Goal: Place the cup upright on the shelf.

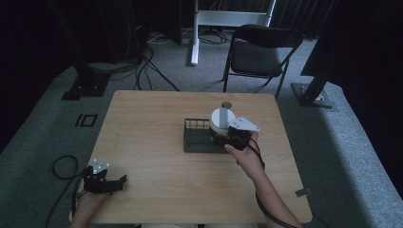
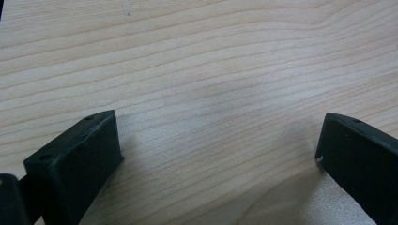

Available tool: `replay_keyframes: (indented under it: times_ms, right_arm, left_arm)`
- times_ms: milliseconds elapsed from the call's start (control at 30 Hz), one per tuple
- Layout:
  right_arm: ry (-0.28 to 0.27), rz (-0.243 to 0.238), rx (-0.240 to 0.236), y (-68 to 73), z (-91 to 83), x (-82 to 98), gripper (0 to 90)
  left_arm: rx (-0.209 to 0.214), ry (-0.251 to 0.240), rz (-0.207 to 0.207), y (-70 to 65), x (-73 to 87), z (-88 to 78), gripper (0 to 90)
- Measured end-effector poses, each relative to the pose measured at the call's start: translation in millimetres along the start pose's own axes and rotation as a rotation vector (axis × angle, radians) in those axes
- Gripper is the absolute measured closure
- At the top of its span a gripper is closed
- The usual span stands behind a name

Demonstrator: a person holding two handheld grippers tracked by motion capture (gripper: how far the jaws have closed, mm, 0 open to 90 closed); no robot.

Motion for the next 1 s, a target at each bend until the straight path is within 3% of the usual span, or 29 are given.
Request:
replay_keyframes:
  times_ms: [333, 567, 1000]
  right_arm:
    - [0.006, 0.025, 0.090, -5.5, 20.6, -7.8, 18.2]
    - [0.043, 0.065, 0.134, -5.9, 34.7, -1.7, 18.3]
    - [0.106, 0.074, 0.171, -0.6, 52.8, 5.5, 18.2]
  left_arm:
    - [0.000, 0.000, -0.001, -0.1, 0.0, 0.0, 0.6]
    - [0.000, 0.000, 0.000, 0.0, 0.0, 0.0, 0.6]
    - [0.000, 0.000, -0.001, -0.1, 0.0, 0.0, 0.6]
Point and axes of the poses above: each handheld gripper's, and its own axes: z roughly forward along the jaws, x roughly out of its underside, y roughly to its left, the point moved 2 cm from there along z, roughly forward along the jaws, and after that the axes turned 5 degrees about z, right-handed, at the moved point
